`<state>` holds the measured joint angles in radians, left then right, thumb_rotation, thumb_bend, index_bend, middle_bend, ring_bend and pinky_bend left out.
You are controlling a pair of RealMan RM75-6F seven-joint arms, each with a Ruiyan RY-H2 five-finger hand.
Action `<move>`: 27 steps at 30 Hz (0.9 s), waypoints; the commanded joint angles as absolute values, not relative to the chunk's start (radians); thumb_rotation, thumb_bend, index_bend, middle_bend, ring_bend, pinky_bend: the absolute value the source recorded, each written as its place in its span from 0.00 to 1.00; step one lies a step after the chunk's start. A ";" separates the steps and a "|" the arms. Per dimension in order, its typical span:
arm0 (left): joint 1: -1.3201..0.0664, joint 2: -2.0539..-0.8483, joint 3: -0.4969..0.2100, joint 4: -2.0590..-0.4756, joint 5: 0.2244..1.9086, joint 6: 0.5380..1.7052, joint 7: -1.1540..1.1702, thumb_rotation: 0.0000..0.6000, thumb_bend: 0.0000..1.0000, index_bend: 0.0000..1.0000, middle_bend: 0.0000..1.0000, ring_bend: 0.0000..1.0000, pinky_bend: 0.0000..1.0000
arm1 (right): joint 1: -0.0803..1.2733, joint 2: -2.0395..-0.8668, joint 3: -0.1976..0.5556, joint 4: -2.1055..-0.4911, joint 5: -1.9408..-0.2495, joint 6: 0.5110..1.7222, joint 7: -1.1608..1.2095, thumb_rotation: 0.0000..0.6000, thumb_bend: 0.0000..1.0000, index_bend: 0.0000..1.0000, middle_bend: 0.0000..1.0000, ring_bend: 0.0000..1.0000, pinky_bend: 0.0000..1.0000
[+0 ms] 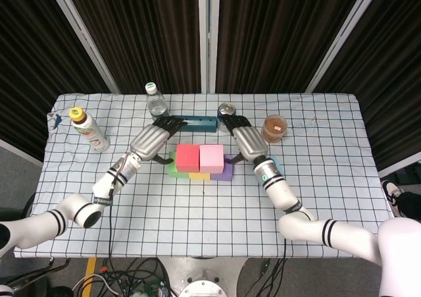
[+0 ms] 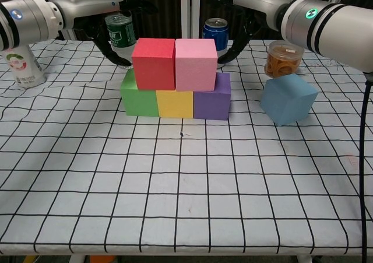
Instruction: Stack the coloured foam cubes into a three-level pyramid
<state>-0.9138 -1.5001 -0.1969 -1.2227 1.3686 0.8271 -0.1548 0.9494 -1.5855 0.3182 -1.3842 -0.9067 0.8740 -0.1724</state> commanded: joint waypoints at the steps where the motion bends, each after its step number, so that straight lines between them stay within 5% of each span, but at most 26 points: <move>1: -0.917 -1.501 -0.197 -1.219 1.366 0.823 -0.156 1.00 0.13 0.08 0.04 0.02 0.09 | 0.951 -1.589 0.319 -1.381 -0.907 0.873 -0.173 1.00 0.00 0.00 0.04 0.00 0.00; 27: -0.938 -1.505 -0.194 -1.212 1.352 0.811 -0.156 1.00 0.13 0.08 0.04 0.02 0.09 | 0.958 -1.604 0.325 -1.384 -0.890 0.873 -0.196 1.00 0.00 0.00 0.04 0.00 0.00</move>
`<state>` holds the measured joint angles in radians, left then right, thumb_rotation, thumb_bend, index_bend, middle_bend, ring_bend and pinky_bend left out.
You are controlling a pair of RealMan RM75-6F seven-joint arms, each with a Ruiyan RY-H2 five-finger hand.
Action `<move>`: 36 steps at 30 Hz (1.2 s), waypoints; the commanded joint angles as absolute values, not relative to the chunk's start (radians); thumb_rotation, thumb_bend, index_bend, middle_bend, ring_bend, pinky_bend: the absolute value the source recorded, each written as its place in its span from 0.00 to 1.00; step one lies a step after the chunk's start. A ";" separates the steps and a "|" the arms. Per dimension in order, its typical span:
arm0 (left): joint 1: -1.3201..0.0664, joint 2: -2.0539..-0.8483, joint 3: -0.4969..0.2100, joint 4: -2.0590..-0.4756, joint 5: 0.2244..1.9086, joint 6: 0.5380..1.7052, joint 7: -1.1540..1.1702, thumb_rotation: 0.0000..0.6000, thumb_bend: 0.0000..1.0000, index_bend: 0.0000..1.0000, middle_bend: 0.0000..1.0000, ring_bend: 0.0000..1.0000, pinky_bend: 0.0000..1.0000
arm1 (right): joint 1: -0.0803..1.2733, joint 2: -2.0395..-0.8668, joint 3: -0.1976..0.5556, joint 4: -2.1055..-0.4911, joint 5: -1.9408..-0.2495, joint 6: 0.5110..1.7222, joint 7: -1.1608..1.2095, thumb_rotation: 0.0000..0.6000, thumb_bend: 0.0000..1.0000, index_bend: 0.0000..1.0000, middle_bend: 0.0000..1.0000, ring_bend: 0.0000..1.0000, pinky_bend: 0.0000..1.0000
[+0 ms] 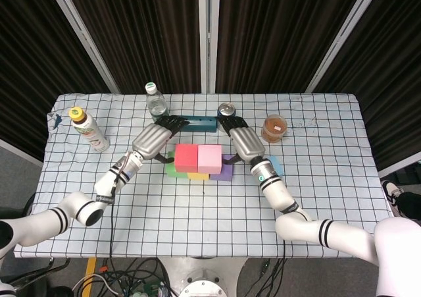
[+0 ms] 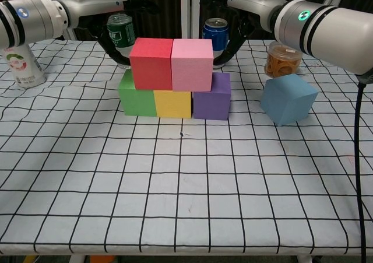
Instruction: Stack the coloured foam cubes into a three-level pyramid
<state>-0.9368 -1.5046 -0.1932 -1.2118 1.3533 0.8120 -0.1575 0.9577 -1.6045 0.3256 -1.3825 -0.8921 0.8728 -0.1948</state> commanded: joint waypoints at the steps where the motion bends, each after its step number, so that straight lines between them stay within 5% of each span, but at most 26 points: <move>1: -0.939 -1.506 -0.194 -1.213 1.350 0.810 -0.155 1.00 0.13 0.08 0.04 0.02 0.09 | 0.958 -1.605 0.325 -1.384 -0.890 0.873 -0.198 1.00 0.00 0.00 0.04 0.00 0.00; 28: -0.938 -1.495 -0.194 -1.232 1.327 0.814 -0.127 1.00 0.13 0.08 0.04 0.02 0.09 | 0.947 -1.584 0.323 -1.407 -0.885 0.883 -0.212 1.00 0.00 0.00 0.04 0.00 0.00; 36: -0.890 -1.445 -0.182 -1.280 1.324 0.867 -0.116 1.00 0.13 0.08 0.04 0.02 0.09 | 0.879 -1.480 0.301 -1.524 -0.917 0.928 -0.200 1.00 0.00 0.00 0.04 0.00 0.00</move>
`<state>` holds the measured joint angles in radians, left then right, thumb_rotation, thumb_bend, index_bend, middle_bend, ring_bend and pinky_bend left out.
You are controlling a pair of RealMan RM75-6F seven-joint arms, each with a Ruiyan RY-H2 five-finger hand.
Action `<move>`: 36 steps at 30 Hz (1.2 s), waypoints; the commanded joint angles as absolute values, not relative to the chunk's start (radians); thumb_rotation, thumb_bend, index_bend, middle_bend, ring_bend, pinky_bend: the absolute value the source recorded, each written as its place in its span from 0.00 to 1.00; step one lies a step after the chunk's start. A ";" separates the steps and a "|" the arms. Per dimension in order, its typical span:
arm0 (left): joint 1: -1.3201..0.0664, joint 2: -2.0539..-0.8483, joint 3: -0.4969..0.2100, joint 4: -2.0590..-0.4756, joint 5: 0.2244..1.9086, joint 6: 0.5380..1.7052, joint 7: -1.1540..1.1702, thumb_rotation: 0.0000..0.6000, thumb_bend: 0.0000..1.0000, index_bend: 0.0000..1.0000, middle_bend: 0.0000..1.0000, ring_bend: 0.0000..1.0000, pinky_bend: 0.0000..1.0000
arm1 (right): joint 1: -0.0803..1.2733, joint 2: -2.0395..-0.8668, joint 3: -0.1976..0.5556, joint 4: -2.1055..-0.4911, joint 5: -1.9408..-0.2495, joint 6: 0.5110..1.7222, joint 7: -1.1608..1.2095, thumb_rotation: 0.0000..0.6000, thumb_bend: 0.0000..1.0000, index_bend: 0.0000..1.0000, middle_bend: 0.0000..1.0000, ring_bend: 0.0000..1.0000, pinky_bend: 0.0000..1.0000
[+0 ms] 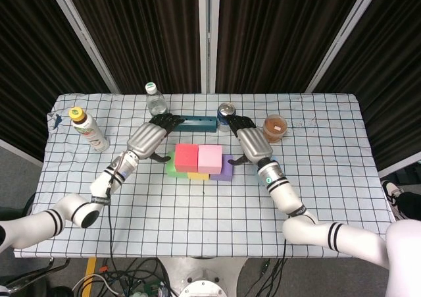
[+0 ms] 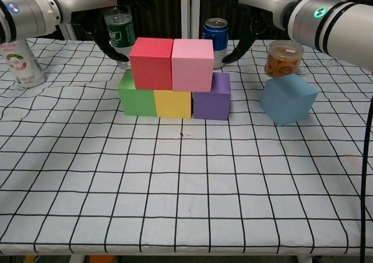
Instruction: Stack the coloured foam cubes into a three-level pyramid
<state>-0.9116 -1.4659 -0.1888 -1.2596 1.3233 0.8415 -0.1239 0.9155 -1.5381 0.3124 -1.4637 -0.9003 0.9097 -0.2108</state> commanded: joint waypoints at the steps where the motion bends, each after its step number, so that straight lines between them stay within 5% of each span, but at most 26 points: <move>1: -0.878 -1.433 -0.179 -1.291 1.325 0.881 -0.112 1.00 0.13 0.08 0.04 0.02 0.09 | 0.864 -1.455 0.295 -1.549 -0.924 0.933 -0.194 1.00 0.00 0.00 0.04 0.00 0.00; 7: -0.780 -1.331 -0.167 -1.392 1.308 0.986 -0.100 1.00 0.13 0.08 0.04 0.02 0.09 | 0.766 -1.281 0.220 -1.664 -0.996 0.892 -0.119 1.00 0.00 0.00 0.09 0.00 0.00; 13: -0.681 -1.232 -0.143 -1.475 1.279 1.056 -0.094 1.00 0.13 0.08 0.04 0.02 0.09 | 0.730 -1.210 0.149 -1.606 -1.110 0.805 -0.031 1.00 0.00 0.00 0.11 0.00 0.00; 36: -0.492 -1.157 -0.118 -1.559 1.262 1.167 -0.153 1.00 0.13 0.08 0.04 0.02 0.09 | 0.788 -1.384 0.047 -1.202 -1.521 0.772 0.304 1.00 0.00 0.00 0.15 0.00 0.00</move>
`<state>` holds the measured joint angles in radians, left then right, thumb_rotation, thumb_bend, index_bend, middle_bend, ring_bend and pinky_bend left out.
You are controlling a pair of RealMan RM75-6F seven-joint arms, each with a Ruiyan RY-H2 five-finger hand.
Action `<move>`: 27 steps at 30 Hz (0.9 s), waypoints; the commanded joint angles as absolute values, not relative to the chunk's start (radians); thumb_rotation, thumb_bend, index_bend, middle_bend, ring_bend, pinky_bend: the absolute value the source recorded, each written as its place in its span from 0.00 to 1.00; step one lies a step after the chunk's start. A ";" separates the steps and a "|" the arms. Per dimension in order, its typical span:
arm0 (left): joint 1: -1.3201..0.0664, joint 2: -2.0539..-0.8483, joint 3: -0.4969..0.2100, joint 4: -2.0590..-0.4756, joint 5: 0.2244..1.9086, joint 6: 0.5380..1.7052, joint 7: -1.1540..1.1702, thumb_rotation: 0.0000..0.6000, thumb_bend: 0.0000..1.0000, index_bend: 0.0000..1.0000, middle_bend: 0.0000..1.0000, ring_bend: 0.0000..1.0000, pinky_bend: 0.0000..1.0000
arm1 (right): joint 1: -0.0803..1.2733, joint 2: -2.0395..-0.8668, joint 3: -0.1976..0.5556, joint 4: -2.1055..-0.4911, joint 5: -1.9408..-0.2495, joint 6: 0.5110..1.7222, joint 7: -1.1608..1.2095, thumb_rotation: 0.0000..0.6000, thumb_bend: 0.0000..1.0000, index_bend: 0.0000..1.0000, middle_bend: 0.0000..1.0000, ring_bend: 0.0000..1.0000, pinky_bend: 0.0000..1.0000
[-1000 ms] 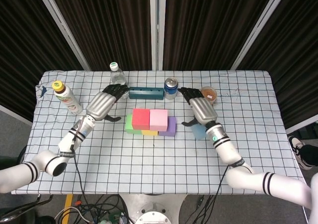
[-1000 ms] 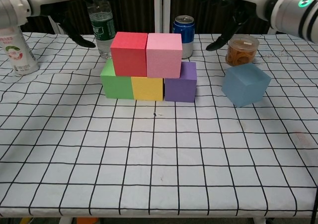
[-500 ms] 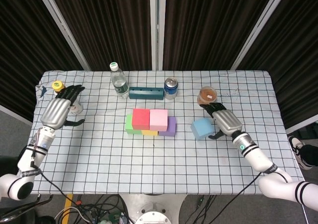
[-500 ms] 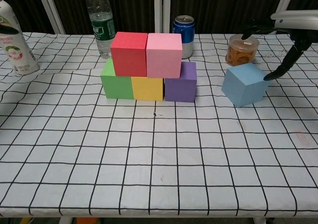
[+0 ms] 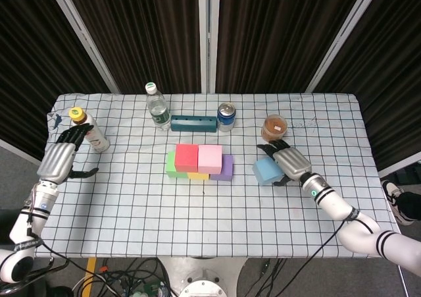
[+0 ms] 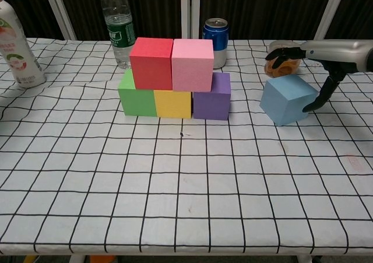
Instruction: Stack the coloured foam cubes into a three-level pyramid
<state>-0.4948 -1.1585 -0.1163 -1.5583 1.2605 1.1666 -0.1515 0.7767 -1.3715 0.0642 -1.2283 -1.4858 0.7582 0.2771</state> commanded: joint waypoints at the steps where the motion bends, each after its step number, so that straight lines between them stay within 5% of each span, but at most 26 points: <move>1: -0.490 -1.157 -0.120 -1.560 1.263 1.168 -0.154 1.00 0.13 0.08 0.04 0.02 0.09 | 0.790 -1.387 0.043 -1.191 -1.534 0.781 0.315 1.00 0.00 0.00 0.15 0.00 0.00; 14: -0.469 -1.153 -0.135 -1.569 1.258 1.155 -0.162 1.00 0.13 0.08 0.04 0.02 0.09 | 0.797 -1.424 -0.037 -1.056 -1.687 0.910 0.406 1.00 0.00 0.05 0.20 0.00 0.00; 19: -0.464 -1.152 -0.140 -1.572 1.262 1.153 -0.160 1.00 0.13 0.08 0.04 0.02 0.09 | 0.779 -1.452 -0.031 -1.009 -1.683 0.967 0.392 1.00 0.14 0.18 0.38 0.04 0.00; 27: -0.450 -1.140 -0.150 -1.579 1.260 1.161 -0.163 1.00 0.13 0.08 0.04 0.02 0.09 | 0.748 -1.314 0.046 -1.234 -1.602 1.042 0.315 1.00 0.15 0.21 0.45 0.08 0.00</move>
